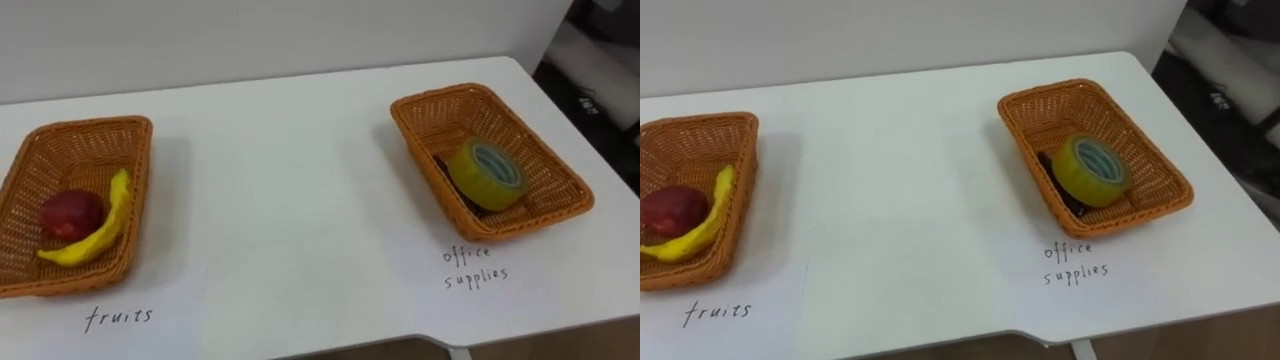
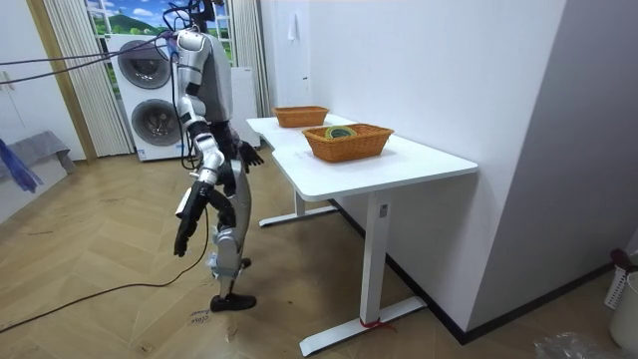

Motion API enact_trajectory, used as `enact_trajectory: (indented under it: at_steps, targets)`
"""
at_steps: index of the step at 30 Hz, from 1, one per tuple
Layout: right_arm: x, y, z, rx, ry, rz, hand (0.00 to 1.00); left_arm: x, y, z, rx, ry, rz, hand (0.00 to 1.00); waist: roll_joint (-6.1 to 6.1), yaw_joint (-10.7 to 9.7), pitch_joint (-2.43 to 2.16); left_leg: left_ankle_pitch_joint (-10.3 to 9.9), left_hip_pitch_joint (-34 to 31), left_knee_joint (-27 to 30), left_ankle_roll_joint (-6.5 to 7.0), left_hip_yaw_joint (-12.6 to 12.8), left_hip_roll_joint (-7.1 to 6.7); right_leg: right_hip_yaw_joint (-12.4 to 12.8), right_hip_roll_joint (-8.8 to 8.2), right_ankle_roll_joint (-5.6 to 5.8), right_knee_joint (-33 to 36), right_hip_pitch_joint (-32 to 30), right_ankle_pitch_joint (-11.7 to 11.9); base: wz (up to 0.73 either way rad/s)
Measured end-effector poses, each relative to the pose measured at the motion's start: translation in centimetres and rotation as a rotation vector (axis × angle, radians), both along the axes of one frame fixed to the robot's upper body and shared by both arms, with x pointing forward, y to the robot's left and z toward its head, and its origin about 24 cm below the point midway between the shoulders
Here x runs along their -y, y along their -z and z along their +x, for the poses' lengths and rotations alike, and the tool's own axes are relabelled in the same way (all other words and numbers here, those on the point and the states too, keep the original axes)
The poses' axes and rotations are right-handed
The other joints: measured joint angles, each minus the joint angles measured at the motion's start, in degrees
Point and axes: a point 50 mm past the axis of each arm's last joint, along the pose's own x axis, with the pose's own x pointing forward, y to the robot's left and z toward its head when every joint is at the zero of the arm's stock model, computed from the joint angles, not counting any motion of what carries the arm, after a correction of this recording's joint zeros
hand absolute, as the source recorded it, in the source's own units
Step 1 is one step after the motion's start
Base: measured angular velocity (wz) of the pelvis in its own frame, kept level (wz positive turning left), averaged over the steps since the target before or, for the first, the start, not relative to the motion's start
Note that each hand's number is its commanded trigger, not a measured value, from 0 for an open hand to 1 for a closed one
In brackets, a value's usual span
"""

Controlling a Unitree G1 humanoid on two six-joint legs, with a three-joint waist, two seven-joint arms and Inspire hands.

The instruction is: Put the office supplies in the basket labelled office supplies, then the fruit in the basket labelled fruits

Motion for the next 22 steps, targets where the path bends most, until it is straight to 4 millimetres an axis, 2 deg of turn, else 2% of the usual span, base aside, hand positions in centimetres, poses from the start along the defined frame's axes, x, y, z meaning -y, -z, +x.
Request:
enact_trajectory:
  at_steps: [1, 3, 5, 8, 11, 14, 17, 22]
  targets:
    - [-0.9, 0.6, -0.6, -0.016, -0.082, 0.072, 0.0, -0.2, 0.1, -0.5, -0.025, -0.006, 0.006, 0.0, -0.06, 0.2, -0.06, 0.0, 0.3, 0.0, -0.02, -0.1, -0.01, 0.1, 0.02, -0.04, 0.0, 0.2, -0.1, 0.0]
    - [-2.1, 1.2, -1.1, -0.06, -0.302, 0.175, 0.0, -0.3, 0.1, -0.5, -0.047, 0.006, 0.019, 0.0, -0.16, 2.1, -0.08, -0.1, 1.0, 0.0, -0.11, 0.4, 0.09, 0.5, 0.05, -0.09, 0.1, 0.2, -0.1, -0.16]
    - [-3.3, 1.7, 0.2, -0.112, -0.684, 0.271, 0.0, -0.3, 0.1, -0.5, -0.065, 0.021, 0.027, 0.0, 0.13, 5.2, 0.08, -0.2, 0.7, 0.0, -0.16, 0.8, 0.29, 1.6, 0.33, -0.21, 0.2, -0.6, -0.1, -0.18]
    - [-4.0, 2.0, 2.9, -0.102, -0.941, 0.318, 0.0, -0.2, 0.2, -0.4, -0.083, 0.028, 0.028, 0.0, 0.2, 6.7, 0.15, -0.2, 1.0, 0.1, -0.16, 0.5, 0.3, 1.4, 0.42, -0.23, 0.0, 0.0, 0.1, 0.03]
    - [-4.6, 2.1, 5.5, -0.074, -1.122, 0.336, 0.0, 0.0, 0.3, -0.5, -0.094, 0.038, 0.027, 0.0, 0.38, 7.6, 0.14, -0.2, 1.1, 0.2, -0.18, -0.1, 0.31, 0.6, 0.44, -0.3, -0.4, 0.8, 0.2, 0.13]
    - [-5.2, 2.1, 6.7, -0.076, -1.264, 0.355, 0.0, 0.3, 0.4, -0.7, -0.109, 0.053, 0.019, 0.0, 0.58, 8.0, 0.16, -0.3, 1.1, 0.3, -0.34, -0.9, 0.31, -0.1, 0.51, -0.29, -0.9, 1.4, 0.3, 0.15]
    - [-5.5, 2.0, 7.3, -0.094, -1.349, 0.34, 0.0, 0.8, 0.5, -1.1, -0.124, 0.065, 0.01, 0.0, 0.74, 8.9, 0.25, -0.4, 0.9, 0.2, -0.41, -0.9, 0.32, -0.1, 0.53, -0.29, -1.2, 1.4, 0.3, 0.0]
    - [-5.6, 2.1, 7.5, -0.086, -1.375, 0.352, 0.0, 1.2, 0.7, -1.5, -0.142, 0.058, -0.001, 0.0, 0.59, 9.1, 0.38, -0.8, 1.0, 0.2, -0.5, -1.0, 0.32, -0.1, 0.58, -0.22, -1.8, 2.3, 0.2, 0.02]
